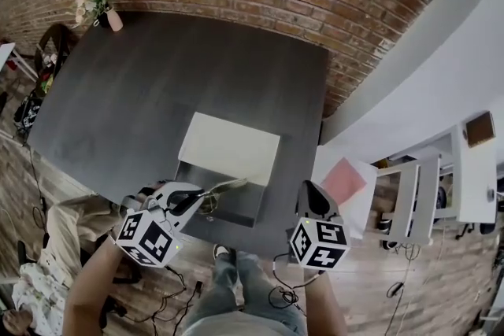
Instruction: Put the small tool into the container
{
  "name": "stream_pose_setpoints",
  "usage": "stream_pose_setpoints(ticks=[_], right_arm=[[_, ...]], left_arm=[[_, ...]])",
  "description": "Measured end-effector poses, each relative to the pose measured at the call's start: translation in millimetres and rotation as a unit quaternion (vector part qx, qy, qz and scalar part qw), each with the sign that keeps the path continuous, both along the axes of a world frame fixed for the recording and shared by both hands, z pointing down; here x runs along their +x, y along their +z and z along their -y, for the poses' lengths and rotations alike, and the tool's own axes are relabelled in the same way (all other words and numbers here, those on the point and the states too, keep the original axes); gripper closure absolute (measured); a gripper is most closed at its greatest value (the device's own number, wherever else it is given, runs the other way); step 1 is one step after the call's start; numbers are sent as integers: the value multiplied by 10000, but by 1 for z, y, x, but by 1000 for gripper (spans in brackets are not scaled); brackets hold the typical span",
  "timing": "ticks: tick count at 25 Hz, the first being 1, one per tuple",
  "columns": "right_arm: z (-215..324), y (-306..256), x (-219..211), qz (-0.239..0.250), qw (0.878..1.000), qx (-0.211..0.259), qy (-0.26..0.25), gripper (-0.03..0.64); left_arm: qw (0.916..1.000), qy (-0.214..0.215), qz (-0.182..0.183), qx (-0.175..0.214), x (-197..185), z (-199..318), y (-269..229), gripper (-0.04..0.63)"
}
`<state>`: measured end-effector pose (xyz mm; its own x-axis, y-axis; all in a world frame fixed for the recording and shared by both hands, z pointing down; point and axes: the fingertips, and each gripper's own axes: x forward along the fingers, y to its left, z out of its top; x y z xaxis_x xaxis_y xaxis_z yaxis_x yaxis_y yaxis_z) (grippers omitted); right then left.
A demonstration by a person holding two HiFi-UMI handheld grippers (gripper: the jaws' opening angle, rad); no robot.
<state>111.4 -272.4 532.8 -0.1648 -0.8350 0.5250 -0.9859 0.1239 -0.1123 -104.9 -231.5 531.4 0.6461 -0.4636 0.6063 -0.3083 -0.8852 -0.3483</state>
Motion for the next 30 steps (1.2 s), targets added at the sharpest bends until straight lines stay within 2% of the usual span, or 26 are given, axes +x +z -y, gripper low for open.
stream_pose_setpoints(ticks=[6, 10, 14, 18, 25, 30], right_arm=[[-5, 4, 4, -10, 9999, -56, 86, 614], [-8, 6, 14, -30, 9998, -71, 198, 614], [-13, 11, 23, -16, 9994, -108, 323, 614], [-18, 14, 29, -13, 9990, -152, 421, 614], [-24, 19, 38, -23, 9983, -207, 551, 614], [-25, 22, 40, -49, 9981, -263, 548, 614]], left_arm=[[9952, 834, 485, 185, 14, -7, 18, 589], [9884, 1227, 873, 202, 19, -8, 35, 589], [9775, 1515, 1407, 423, 20, -4, 54, 589], [9724, 1563, 1678, 434, 18, 1, 70, 589], [9693, 1446, 1926, 497, 20, 12, 91, 589], [9699, 1343, 1976, 471, 23, 20, 100, 589]])
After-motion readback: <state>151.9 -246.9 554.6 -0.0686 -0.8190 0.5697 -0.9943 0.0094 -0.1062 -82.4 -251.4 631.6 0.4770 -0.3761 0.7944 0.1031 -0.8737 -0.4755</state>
